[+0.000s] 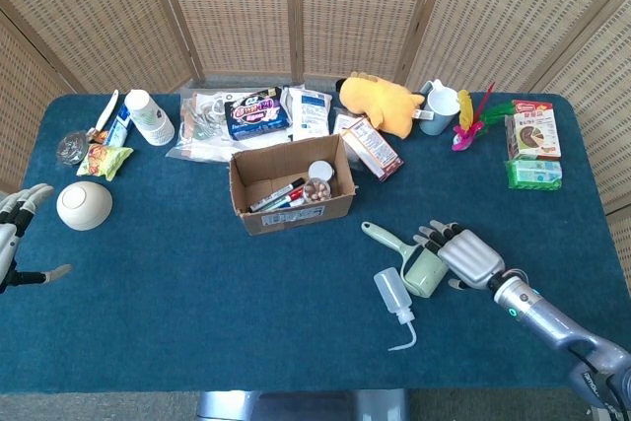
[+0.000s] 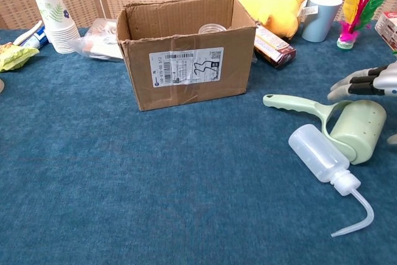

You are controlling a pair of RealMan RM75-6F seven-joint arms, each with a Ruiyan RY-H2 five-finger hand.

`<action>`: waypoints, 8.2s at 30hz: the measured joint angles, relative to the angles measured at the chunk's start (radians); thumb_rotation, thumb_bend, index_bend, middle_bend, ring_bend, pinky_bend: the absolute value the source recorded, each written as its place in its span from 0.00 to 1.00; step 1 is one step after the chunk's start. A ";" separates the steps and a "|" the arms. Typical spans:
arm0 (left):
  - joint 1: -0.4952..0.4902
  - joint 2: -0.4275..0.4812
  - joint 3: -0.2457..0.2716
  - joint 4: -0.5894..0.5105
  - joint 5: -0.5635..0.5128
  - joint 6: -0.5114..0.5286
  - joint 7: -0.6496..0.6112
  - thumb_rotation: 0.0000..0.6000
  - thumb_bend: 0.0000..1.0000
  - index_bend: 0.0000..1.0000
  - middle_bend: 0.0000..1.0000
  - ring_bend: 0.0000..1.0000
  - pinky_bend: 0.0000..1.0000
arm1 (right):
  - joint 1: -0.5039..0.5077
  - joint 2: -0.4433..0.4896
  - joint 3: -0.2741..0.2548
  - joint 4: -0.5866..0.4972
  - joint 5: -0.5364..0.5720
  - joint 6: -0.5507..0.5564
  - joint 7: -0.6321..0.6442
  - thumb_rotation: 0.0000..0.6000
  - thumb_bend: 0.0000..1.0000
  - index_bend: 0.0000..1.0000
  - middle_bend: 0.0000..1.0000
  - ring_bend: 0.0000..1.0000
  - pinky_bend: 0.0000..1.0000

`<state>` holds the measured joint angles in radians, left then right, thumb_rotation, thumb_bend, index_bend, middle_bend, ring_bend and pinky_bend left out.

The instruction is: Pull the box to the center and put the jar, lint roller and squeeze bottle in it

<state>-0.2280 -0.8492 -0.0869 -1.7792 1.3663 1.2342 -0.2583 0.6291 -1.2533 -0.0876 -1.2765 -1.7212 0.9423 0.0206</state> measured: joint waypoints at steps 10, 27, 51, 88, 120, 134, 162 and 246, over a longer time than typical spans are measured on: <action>-0.001 0.001 0.002 0.003 0.006 -0.004 -0.008 1.00 0.05 0.00 0.00 0.00 0.08 | -0.016 -0.065 -0.009 0.076 -0.015 0.068 0.031 1.00 0.13 0.39 0.40 0.32 0.28; -0.004 -0.001 0.003 0.001 0.001 -0.010 0.001 1.00 0.05 0.00 0.00 0.00 0.08 | -0.065 -0.040 0.001 0.079 -0.049 0.281 0.108 1.00 0.13 0.45 0.45 0.36 0.33; -0.008 -0.003 0.006 -0.003 0.004 -0.016 0.007 1.00 0.05 0.00 0.00 0.00 0.08 | -0.035 0.187 0.235 -0.168 0.074 0.428 0.136 1.00 0.12 0.46 0.45 0.36 0.37; -0.020 0.001 -0.001 0.034 -0.015 -0.048 -0.056 1.00 0.05 0.00 0.00 0.00 0.08 | 0.284 -0.046 0.403 -0.083 0.309 0.130 -0.588 1.00 0.13 0.47 0.45 0.36 0.39; -0.016 0.008 0.004 0.046 0.007 -0.046 -0.094 1.00 0.05 0.00 0.00 0.00 0.08 | 0.354 -0.255 0.262 0.173 0.060 0.277 -0.866 1.00 0.18 0.46 0.45 0.36 0.40; -0.023 0.007 0.005 0.051 0.009 -0.059 -0.106 1.00 0.05 0.00 0.00 0.00 0.08 | 0.400 -0.325 0.197 0.420 -0.091 0.355 -0.769 1.00 0.20 0.46 0.45 0.31 0.35; -0.024 0.008 0.007 0.050 0.010 -0.060 -0.105 1.00 0.05 0.00 0.00 0.00 0.08 | 0.413 -0.341 0.173 0.463 -0.135 0.419 -0.814 1.00 0.13 0.00 0.00 0.00 0.12; -0.035 0.000 0.015 0.031 0.007 -0.072 -0.070 1.00 0.05 0.00 0.00 0.00 0.08 | 0.307 -0.200 -0.313 0.573 -0.632 0.523 -0.082 1.00 0.06 0.23 0.11 0.07 0.09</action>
<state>-0.2626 -0.8491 -0.0715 -1.7481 1.3731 1.1625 -0.3286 0.9365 -1.4536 -0.4006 -0.7031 -2.3535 1.4651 -0.0619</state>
